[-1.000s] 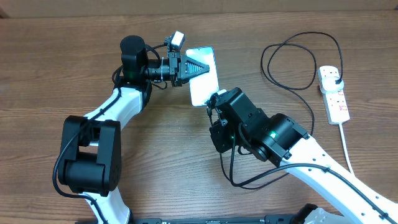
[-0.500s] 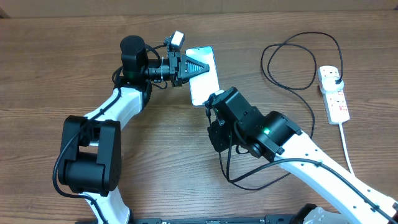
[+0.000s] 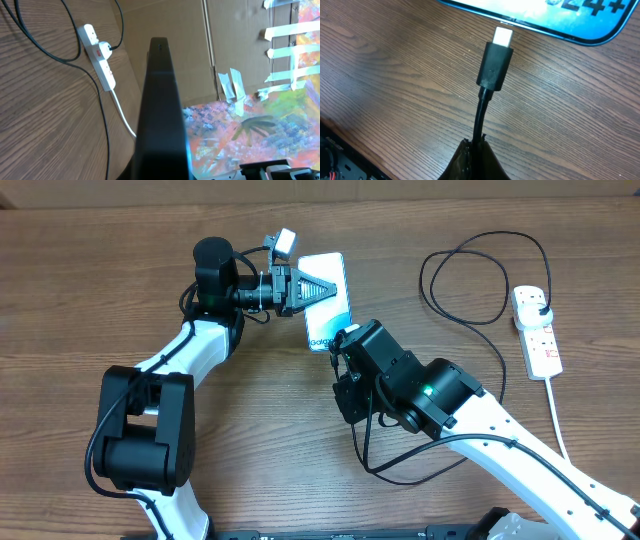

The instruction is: Plug charger to phone and switch on socket

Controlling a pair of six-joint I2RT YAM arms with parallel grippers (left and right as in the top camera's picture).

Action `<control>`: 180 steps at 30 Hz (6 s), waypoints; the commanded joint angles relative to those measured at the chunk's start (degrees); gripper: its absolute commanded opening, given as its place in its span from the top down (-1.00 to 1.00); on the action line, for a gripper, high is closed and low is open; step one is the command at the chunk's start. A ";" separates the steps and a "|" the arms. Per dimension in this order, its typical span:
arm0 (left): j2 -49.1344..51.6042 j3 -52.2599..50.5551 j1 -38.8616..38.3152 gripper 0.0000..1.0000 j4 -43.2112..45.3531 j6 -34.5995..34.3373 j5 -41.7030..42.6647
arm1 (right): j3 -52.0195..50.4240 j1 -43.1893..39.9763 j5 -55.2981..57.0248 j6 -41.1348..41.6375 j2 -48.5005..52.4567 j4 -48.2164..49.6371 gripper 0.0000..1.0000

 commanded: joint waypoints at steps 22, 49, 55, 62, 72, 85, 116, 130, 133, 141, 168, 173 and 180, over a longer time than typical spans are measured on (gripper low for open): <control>-0.35 0.94 0.26 0.92 0.22 -0.66 0.44 | 0.52 -0.33 1.90 2.14 -0.04 1.62 0.92; -0.35 0.94 0.26 0.92 0.22 -2.34 0.48 | 0.52 -0.33 3.56 6.25 -0.04 4.42 0.92; -0.35 0.94 0.00 0.92 0.22 -2.34 0.76 | 0.50 -0.33 4.07 6.21 -0.04 7.13 0.92; -0.35 0.94 -0.04 0.92 0.22 -2.29 1.62 | 0.50 -0.33 5.33 6.21 0.00 6.25 0.62; -0.35 0.94 -0.04 0.92 0.22 -2.34 0.22 | 0.28 -0.33 3.74 6.32 1.53 5.38 0.44; -0.35 0.94 -0.07 0.92 0.22 -0.09 1.81 | 0.57 -0.33 4.02 7.32 4.66 9.49 0.72; -0.35 0.94 -2.47 0.91 0.31 -5.16 3.56 | 10.78 -0.44 8.09 4.26 1.70 9.01 -0.41; -0.37 7.23 -18.12 0.92 2.91 -6.43 -15.63 | 21.81 -0.44 22.53 4.66 -24.00 -15.47 -1.00; -0.37 12.39 -18.64 0.92 -15.96 6.29 -20.33 | 21.81 -0.44 24.00 4.76 -30.47 -16.31 -1.00; -0.35 18.78 -16.15 0.92 -60.15 40.48 -31.56 | 20.98 -0.44 23.98 6.73 -33.90 -17.25 -1.00; 16.52 18.75 -14.99 0.78 -69.59 51.98 -29.18 | 18.82 -0.44 19.23 18.25 -15.28 -12.66 -1.00; 17.44 18.73 -14.95 0.53 -70.01 49.92 -31.21 | 18.82 -0.44 19.45 18.23 -15.28 -12.63 -1.00; 17.44 18.73 -14.99 -0.18 -70.29 49.68 -32.48 | 18.82 -0.44 19.43 18.25 -15.21 -12.87 -1.00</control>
